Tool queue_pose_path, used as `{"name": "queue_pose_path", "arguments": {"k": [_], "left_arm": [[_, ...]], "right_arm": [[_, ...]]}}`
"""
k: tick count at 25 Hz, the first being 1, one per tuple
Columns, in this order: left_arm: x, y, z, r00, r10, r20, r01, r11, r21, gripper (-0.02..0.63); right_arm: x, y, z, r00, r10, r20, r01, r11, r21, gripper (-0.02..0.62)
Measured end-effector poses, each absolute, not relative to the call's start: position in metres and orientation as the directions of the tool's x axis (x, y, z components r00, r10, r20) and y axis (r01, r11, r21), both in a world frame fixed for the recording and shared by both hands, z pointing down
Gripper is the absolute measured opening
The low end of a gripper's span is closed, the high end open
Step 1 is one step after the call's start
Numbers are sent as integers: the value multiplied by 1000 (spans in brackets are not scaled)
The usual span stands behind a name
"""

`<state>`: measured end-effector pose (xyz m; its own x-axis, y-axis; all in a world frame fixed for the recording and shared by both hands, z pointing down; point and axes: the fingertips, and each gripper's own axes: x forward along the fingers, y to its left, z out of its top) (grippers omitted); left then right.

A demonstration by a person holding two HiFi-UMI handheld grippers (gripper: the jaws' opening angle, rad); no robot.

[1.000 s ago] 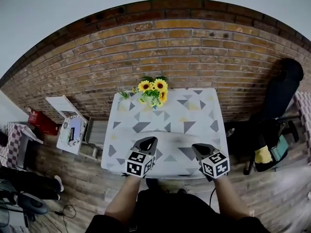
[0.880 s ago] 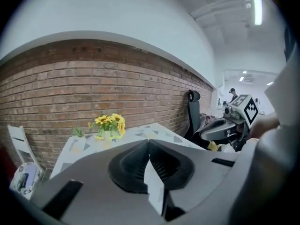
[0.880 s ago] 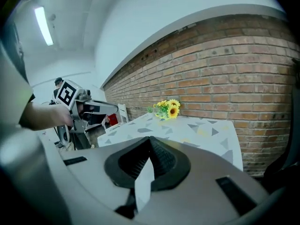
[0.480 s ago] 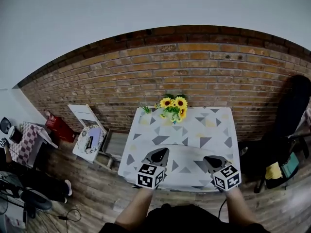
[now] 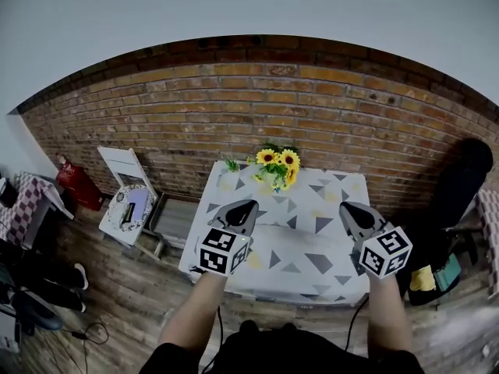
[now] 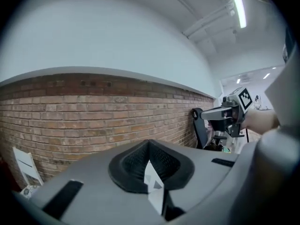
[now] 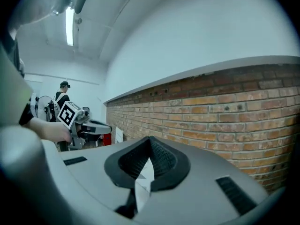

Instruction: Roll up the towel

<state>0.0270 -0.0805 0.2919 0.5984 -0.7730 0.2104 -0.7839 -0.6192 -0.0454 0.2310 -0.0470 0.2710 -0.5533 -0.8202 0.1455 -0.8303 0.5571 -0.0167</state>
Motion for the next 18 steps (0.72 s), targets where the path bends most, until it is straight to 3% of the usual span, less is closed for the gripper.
{"name": "queue_pose_path", "arguments": {"k": [5, 18], "left_arm": [[10, -81, 270, 551, -825, 122, -827, -560, -48, 18], [-18, -62, 322, 583, -791, 185, -807, -590, 16, 18]], "right_arm": [[237, -45, 255, -490, -868, 83, -870, 492, 10, 15], [218, -4, 311, -474, -865, 166, -880, 474, -45, 15]]}}
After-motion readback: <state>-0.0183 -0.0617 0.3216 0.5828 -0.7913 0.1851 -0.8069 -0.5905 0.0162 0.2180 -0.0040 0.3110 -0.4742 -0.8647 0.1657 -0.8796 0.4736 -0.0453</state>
